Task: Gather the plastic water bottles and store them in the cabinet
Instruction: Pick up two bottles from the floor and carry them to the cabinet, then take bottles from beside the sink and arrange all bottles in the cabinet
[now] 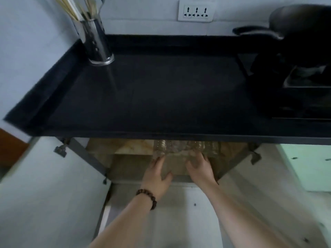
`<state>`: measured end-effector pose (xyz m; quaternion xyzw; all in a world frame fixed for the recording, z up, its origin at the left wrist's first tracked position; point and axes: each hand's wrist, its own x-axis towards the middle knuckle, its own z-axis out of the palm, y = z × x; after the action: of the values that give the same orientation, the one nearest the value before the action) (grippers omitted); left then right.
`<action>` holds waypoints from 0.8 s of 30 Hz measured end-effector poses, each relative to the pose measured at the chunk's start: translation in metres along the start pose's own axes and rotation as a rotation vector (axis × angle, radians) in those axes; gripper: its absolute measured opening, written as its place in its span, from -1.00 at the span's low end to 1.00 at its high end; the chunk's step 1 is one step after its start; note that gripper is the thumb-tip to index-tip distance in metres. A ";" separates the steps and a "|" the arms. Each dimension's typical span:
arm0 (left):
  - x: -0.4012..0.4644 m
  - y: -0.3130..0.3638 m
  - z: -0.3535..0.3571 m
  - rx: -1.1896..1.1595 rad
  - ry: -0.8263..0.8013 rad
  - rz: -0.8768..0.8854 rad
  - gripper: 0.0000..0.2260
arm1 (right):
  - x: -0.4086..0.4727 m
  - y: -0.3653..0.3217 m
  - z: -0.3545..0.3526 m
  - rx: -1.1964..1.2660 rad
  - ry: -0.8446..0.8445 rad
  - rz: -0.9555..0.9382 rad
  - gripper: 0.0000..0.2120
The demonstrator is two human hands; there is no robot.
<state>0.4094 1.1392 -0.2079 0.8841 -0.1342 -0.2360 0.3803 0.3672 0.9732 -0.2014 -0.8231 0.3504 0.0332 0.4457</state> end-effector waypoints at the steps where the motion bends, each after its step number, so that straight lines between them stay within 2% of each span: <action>1: -0.018 0.010 -0.007 0.020 -0.012 0.000 -0.43 | -0.019 -0.004 -0.008 0.001 -0.008 0.025 -0.44; 6: -0.098 0.059 -0.037 0.180 0.020 0.092 -0.43 | -0.115 -0.026 -0.054 -0.024 0.035 0.014 -0.40; 11: -0.143 0.097 -0.044 0.218 -0.024 0.195 -0.42 | -0.181 -0.025 -0.090 0.010 0.152 0.003 -0.41; 18: -0.169 0.156 -0.008 0.282 -0.212 0.423 -0.42 | -0.245 0.007 -0.139 0.043 0.441 0.108 -0.50; 24: -0.201 0.213 0.053 0.338 -0.366 0.620 -0.42 | -0.308 0.061 -0.189 0.120 0.695 0.269 -0.52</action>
<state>0.1980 1.0467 -0.0199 0.7952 -0.4971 -0.2384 0.2525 0.0504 0.9770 -0.0182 -0.7043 0.5870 -0.2106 0.3392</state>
